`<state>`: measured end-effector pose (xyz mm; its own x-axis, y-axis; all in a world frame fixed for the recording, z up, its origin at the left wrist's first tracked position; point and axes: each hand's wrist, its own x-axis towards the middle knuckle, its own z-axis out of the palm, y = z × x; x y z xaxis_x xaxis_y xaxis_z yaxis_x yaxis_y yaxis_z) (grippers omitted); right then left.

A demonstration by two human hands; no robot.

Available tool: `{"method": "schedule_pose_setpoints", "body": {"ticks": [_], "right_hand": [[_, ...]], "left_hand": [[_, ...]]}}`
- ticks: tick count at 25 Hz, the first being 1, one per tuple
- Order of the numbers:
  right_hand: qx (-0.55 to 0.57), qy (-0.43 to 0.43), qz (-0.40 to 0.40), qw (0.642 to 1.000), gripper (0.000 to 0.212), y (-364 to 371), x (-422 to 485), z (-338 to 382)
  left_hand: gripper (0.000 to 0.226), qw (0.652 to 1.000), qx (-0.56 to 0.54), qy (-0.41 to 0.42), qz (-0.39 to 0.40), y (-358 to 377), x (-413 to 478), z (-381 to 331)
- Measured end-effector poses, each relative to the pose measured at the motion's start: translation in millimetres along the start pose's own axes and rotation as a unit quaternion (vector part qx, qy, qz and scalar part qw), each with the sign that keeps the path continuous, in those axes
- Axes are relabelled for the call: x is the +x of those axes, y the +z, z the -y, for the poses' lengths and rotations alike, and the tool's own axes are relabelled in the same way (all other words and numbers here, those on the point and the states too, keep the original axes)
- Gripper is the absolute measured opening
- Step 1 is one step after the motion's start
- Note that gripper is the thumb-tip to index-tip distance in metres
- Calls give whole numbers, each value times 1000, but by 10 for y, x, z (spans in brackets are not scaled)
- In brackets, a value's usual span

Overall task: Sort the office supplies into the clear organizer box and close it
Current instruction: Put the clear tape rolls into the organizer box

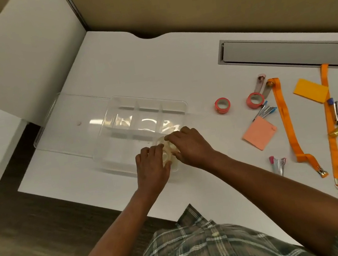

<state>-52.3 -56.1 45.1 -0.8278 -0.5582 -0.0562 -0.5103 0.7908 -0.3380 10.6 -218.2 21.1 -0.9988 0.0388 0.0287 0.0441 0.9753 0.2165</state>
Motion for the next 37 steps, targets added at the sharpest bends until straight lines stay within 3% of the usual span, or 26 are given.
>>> {"method": "schedule_pose_setpoints", "body": {"ticks": [6,11,25,30,37], "right_hand": [[0,8,19,1000,52,107,-21,-30],[45,29,-15,998,53,103,-263,-178],[59,270,-115,954,45,-233,-2201,-1615],[55,325,-146,933,42,-287,-2848,-2219],[36,406,-161,899,42,-578,-3164,-3174]], "left_hand": [[53,999,22,-8,36,47,33,29],[60,1000,9,22,18,33,78,-254],[53,963,-37,241,119,638,136,-2252],[62,971,-51,183,146,980,238,-2618],[68,973,-17,185,139,1364,215,-2574]]}}
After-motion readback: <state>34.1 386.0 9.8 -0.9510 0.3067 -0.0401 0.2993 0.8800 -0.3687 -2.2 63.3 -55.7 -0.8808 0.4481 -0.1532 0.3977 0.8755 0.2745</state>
